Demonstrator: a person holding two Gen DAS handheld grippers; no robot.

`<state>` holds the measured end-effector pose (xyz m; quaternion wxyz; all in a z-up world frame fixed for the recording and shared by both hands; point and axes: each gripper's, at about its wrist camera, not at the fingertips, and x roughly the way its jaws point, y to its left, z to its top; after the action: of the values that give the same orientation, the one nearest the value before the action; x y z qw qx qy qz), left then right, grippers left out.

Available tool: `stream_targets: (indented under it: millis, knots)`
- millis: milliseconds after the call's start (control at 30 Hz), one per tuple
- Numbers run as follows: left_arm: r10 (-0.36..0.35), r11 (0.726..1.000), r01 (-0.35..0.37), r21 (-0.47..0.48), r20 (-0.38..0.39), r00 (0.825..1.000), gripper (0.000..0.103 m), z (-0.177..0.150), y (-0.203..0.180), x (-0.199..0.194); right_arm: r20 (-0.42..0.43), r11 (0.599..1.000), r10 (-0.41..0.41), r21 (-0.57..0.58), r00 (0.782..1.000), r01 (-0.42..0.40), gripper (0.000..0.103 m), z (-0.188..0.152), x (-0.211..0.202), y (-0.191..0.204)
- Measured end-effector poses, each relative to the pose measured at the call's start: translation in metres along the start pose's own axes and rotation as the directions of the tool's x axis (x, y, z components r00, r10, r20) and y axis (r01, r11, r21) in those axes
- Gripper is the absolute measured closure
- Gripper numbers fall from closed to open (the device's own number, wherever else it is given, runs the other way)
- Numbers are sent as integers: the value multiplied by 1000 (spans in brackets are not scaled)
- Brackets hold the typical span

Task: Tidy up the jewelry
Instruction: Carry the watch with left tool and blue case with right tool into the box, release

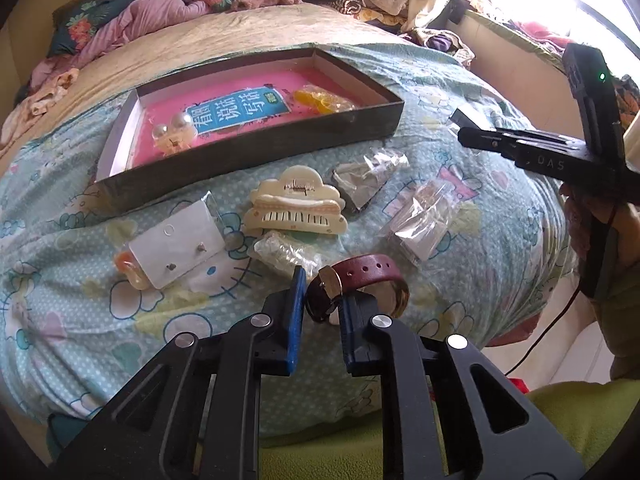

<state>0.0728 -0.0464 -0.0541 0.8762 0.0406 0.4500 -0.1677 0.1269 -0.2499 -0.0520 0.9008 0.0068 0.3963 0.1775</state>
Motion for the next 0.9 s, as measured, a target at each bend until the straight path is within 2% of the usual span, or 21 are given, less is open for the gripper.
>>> stream_targets:
  millis: [167, 400, 600, 900]
  knots:
    - [-16, 999, 18, -36, 61, 998, 95, 24, 13, -19, 19, 1000, -4, -10, 1000, 4, 72, 10, -3, 1]
    - [-10, 997, 18, -77, 104, 995, 95, 58, 36, -24, 51, 1000, 2, -29, 999, -1, 72, 32, 0, 6]
    - [45, 993, -33, -110, 109, 993, 95, 85, 61, -12, 69, 998, 28, -63, 997, -24, 72, 54, 11, 20]
    - [66, 986, -48, -162, 108, 992, 95, 116, 85, 15, 64, 995, 53, -93, 997, -47, 72, 79, 40, 38]
